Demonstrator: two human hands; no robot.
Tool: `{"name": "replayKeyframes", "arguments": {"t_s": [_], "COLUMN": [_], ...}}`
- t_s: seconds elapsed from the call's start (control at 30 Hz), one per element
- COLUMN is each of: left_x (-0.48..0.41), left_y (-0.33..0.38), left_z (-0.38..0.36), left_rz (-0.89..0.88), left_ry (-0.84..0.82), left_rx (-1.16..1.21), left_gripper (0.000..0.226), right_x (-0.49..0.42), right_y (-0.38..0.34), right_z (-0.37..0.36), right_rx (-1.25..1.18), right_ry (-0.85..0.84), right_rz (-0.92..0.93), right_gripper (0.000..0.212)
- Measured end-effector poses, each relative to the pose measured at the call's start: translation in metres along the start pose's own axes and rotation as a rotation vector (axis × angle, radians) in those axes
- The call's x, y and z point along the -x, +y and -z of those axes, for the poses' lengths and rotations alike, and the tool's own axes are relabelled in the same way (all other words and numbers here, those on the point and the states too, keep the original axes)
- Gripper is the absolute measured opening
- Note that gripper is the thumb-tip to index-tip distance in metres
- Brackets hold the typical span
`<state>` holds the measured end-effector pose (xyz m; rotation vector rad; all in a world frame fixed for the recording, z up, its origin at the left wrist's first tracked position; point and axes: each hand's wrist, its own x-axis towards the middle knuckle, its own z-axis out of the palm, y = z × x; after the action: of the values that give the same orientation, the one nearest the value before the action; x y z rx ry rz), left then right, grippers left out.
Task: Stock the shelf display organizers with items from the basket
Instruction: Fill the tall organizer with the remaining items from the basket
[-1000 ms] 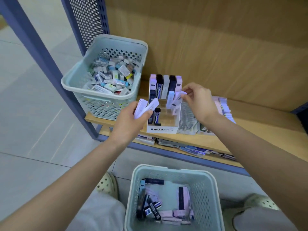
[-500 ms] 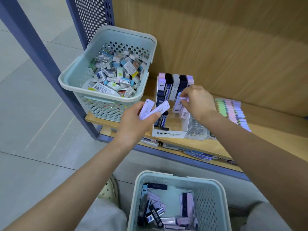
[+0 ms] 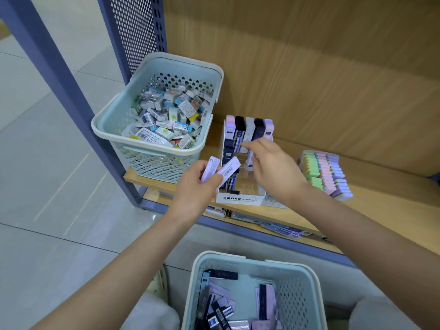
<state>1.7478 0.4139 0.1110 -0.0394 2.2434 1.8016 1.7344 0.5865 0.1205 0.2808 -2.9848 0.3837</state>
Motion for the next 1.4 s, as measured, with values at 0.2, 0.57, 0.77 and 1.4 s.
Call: {"name": "replayKeyframes", "arguments": {"t_s": [0.2,0.57,0.77,1.4], "left_x": [0.014,0.023,0.018,0.003], "left_y": [0.005,0.014,0.016,0.010], "left_z": [0.002,-0.009,-0.007,-0.010], "left_rz": [-0.153,-0.176,0.062,-0.040], "left_ry": [-0.121,-0.046,-0.007,0.004], "left_rx": [-0.003,-0.007,0.149,0.037], "left_gripper": [0.019,0.022,0.012,0.018], "right_x": [0.035,0.046,0.020,-0.037], "right_y": [-0.016,-0.013,0.020,0.048], "right_z": [0.023,0.056,0.054,-0.024], "right_rx": [-0.441,-0.947,-0.498,0.385], "right_ry": [-0.109,0.157,0.312,0.005], "right_rz": [-0.051,-0.225,-0.219,-0.072], "right_gripper": [0.035,0.011,0.005,0.024]}}
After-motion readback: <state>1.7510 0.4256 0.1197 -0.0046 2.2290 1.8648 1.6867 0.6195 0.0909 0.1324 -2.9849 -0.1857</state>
